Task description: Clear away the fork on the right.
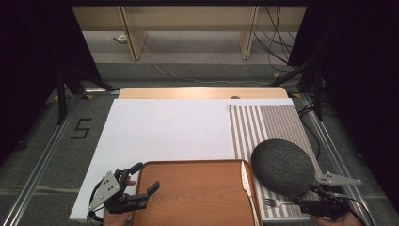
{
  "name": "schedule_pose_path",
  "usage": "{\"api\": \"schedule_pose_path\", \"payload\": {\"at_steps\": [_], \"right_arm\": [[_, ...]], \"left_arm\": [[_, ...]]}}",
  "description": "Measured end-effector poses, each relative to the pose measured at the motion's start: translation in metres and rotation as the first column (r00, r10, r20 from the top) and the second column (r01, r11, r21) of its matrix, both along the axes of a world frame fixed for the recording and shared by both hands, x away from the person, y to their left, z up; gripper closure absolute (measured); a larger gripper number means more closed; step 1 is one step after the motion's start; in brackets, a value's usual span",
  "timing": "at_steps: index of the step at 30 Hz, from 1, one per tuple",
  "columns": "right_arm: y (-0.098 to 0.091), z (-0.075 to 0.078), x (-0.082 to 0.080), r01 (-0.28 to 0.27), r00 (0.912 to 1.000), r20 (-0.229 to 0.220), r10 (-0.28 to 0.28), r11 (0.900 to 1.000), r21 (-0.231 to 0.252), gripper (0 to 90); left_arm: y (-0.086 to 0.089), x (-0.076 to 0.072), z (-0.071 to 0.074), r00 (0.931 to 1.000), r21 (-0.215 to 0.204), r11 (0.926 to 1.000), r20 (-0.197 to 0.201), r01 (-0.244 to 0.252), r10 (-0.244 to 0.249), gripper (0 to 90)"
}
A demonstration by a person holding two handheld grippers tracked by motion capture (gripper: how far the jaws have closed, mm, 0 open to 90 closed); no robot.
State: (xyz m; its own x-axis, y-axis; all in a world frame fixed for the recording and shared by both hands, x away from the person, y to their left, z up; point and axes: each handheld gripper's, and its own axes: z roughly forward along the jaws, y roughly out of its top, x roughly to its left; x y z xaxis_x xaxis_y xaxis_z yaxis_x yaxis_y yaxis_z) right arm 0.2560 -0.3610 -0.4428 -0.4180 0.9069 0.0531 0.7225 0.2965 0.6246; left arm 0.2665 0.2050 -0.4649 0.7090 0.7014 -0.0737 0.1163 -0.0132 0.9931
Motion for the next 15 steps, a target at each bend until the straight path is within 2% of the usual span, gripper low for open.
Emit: {"api": "schedule_pose_path", "payload": {"at_steps": [6,15], "right_arm": [[-0.005,-0.004,-0.001,0.012,0.9984,-0.055,-0.013,0.9998,-0.013,21.8],[-0.008,-0.012,0.002,0.011,0.9955,-0.093,-0.015,0.9991,-0.042,22.5]], "left_arm": [[0.0,0.0,0.0,1.0,0.0,1.0,-0.002,0.0,0.0,16.1],[0.0,0.0,0.0,1.0,-0.003,1.0,-0.001,0.0,0.0,16.1]]}}
